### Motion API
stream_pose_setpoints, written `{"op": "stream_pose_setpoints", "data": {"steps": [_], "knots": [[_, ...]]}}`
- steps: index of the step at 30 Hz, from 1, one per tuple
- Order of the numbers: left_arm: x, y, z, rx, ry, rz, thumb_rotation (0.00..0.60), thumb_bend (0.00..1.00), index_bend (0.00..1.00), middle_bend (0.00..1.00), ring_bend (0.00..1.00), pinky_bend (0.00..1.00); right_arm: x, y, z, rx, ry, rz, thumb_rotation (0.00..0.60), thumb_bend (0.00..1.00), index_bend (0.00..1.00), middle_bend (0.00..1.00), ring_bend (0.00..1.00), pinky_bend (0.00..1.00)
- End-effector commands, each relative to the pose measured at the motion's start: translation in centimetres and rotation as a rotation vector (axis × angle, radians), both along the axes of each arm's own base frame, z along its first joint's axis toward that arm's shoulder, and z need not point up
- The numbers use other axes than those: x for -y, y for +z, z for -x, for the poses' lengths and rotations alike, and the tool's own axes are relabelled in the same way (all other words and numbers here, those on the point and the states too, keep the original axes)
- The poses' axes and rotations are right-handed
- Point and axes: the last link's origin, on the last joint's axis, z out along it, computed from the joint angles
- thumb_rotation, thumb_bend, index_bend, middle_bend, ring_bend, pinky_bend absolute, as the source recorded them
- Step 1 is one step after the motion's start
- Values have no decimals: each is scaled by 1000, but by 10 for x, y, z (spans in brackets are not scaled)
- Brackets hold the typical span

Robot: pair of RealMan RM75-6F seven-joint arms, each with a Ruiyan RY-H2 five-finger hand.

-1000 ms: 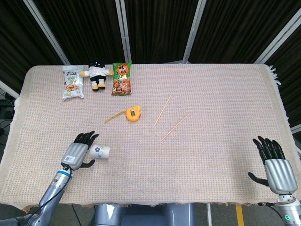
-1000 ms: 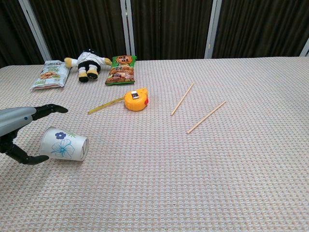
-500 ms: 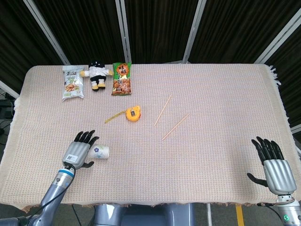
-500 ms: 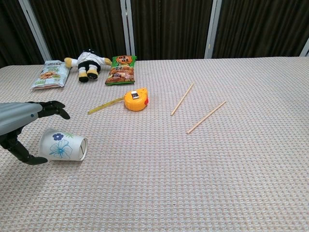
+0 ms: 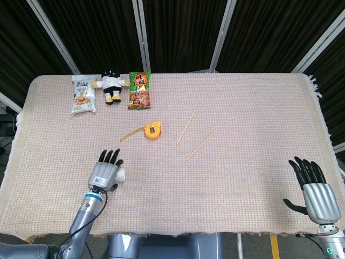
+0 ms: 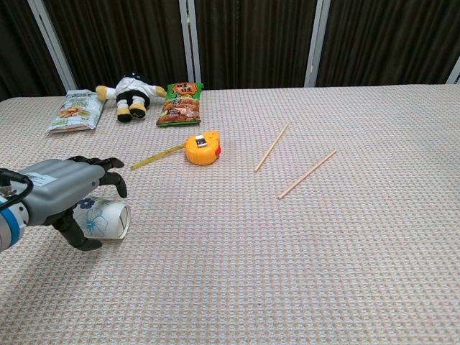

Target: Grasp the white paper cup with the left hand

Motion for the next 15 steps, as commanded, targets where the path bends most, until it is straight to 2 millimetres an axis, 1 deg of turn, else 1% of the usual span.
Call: {"op": "stream_pose_setpoints", "data": {"steps": [1, 2, 5, 10, 15], "knots": [[-2, -8, -4, -7, -2, -2, 600, 133, 338, 0, 0, 0, 0, 0, 0, 0, -1, 0, 600, 54, 0, 0, 0, 0], [-2, -10, -5, -8, -1, -4, 600, 133, 376, 0, 0, 0, 0, 0, 0, 0, -1, 0, 600, 54, 0, 0, 0, 0], [-1, -14, -6, -4, 2, -11, 600, 134, 436, 0, 0, 0, 1, 1, 1, 2, -2, 2, 600, 52, 0, 0, 0, 0], [-1, -13, -8, 54, 6, -34, 600, 136, 448, 0, 0, 0, 1, 1, 1, 2, -2, 2, 600, 52, 0, 0, 0, 0], [-1, -8, -17, 252, -13, -81, 600, 137, 443, 0, 0, 0, 1, 1, 1, 2, -2, 1, 600, 54, 0, 0, 0, 0]]}}
